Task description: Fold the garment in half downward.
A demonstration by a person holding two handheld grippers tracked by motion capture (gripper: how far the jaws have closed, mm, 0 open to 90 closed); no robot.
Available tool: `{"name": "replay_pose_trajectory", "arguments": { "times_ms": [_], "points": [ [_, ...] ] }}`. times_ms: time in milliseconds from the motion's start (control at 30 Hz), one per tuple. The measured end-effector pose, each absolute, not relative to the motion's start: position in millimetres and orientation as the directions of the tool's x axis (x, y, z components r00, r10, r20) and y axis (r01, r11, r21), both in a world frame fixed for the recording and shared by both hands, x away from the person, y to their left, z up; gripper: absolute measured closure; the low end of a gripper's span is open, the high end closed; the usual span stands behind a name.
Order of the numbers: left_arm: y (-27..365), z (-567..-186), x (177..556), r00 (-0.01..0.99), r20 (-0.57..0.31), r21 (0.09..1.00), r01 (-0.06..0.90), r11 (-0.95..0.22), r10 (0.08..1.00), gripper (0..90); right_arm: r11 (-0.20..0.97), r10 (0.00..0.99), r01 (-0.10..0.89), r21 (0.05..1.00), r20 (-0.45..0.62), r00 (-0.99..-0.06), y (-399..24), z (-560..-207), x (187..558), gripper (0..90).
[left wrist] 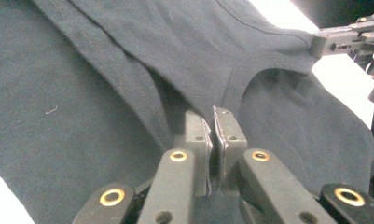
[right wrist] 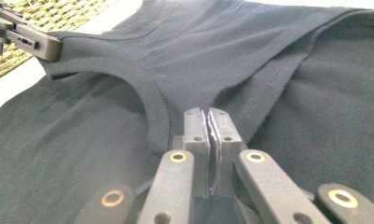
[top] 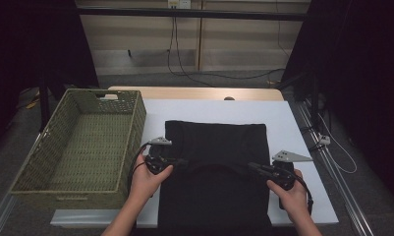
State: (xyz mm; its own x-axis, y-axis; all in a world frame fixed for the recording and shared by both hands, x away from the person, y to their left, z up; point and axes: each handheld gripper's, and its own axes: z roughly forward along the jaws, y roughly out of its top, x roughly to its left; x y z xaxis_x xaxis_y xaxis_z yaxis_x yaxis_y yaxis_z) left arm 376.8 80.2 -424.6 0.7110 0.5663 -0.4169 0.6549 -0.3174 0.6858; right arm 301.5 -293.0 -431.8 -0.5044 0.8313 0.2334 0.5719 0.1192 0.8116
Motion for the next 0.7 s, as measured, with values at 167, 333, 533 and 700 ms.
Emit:
{"name": "replay_pose_trajectory", "arguments": {
  "times_ms": [167,333,533,700],
  "points": [
    [81.0,-423.8,373.7,0.716,-0.412,0.681,0.653,-0.331,0.564,86.0,0.118,0.831,0.570,0.813,0.233,-0.505,-292.4,-431.0,299.8,87.8],
    [78.9,-424.2,371.9,0.722,-0.412,0.685,0.648,-0.333,0.556,86.0,0.122,0.830,0.569,0.813,0.231,-0.508,-294.2,-431.6,291.7,87.8],
    [76.8,-423.8,367.6,0.731,-0.414,0.686,0.642,-0.343,0.543,86.1,0.121,0.832,0.566,0.816,0.228,-0.506,-294.5,-431.4,286.3,87.8],
    [79.4,-423.5,364.4,0.723,-0.421,0.677,0.652,-0.341,0.548,86.1,0.124,0.827,0.566,0.815,0.230,-0.513,-293.5,-430.3,285.5,87.8]
  ]
}}
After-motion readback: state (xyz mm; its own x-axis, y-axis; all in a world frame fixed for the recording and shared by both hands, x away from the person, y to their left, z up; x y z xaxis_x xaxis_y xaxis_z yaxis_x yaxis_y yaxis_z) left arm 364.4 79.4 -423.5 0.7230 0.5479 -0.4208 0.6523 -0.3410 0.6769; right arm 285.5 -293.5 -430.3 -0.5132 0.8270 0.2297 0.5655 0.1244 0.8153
